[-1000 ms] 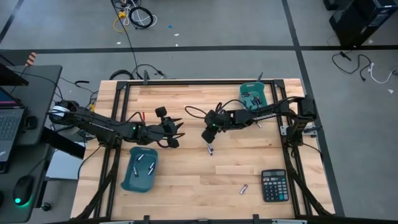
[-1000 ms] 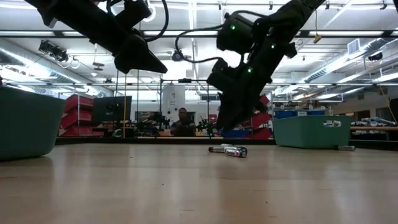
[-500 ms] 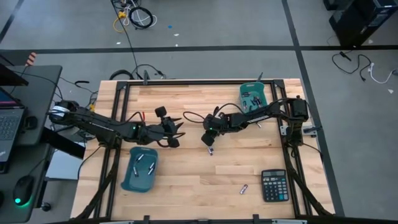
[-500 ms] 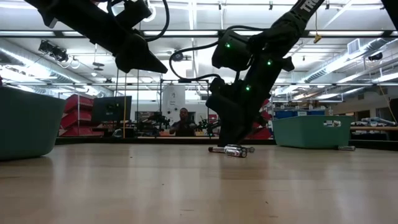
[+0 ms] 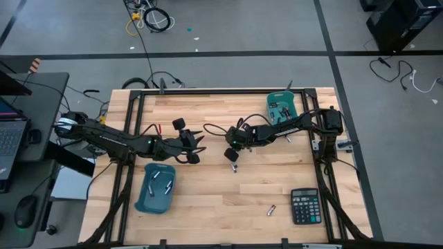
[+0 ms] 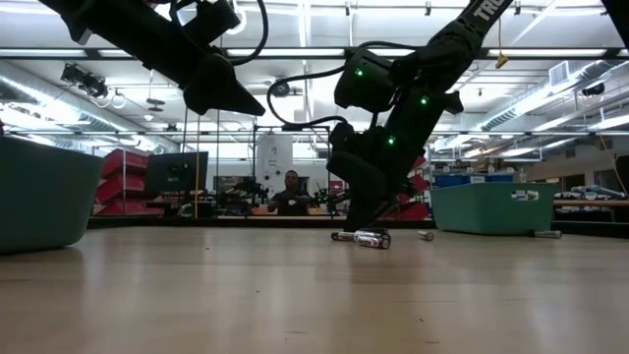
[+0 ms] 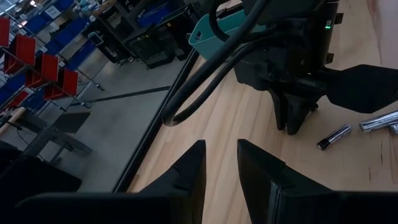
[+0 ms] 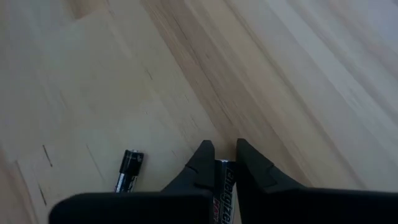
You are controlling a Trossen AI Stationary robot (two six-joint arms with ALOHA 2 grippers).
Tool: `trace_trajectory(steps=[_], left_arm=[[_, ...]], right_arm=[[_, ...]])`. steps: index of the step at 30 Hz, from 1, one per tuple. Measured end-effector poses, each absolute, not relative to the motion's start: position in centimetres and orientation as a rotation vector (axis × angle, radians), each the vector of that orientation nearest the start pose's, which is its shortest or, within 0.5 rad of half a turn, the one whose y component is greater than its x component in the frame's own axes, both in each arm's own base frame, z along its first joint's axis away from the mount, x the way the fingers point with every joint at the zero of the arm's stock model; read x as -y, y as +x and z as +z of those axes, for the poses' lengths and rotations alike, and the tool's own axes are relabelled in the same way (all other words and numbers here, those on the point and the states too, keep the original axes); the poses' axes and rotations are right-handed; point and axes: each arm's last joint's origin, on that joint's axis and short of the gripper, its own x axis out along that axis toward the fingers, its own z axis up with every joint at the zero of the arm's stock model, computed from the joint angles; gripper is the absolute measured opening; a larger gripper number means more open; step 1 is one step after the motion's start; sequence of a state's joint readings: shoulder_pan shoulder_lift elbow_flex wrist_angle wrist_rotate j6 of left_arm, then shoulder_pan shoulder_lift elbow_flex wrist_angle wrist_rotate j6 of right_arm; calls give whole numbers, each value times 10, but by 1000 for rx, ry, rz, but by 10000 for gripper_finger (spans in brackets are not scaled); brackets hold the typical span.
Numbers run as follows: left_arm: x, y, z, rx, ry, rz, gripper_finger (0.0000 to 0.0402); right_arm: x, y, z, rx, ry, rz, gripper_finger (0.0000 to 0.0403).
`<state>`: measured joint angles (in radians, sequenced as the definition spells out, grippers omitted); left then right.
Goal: Sort batteries
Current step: Put the silver battery into the blue bin
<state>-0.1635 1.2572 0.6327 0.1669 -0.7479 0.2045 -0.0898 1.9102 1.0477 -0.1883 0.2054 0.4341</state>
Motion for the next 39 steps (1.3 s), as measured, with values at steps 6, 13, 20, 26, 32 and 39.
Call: trace_trajectory(steps=[6, 13, 20, 26, 32, 39], left_arm=[[22, 252, 221, -471, 386, 535, 92], [23, 254, 223, -442, 362, 490, 92], [28, 260, 231, -343, 364, 319, 92], [28, 260, 232, -336, 360, 321, 92], [31, 255, 216, -486, 290, 161, 92], [40, 270, 191, -533, 229, 29, 92]], right_arm=[[39, 359, 122, -971, 319, -484, 24], [47, 363, 142, -858, 333, -441, 7], [46, 356, 196, -671, 286, -391, 3], [42, 334, 227, -645, 199, -331, 2], [28, 319, 188, -744, 127, -180, 9], [11, 326, 152, -702, 72, -198, 54]])
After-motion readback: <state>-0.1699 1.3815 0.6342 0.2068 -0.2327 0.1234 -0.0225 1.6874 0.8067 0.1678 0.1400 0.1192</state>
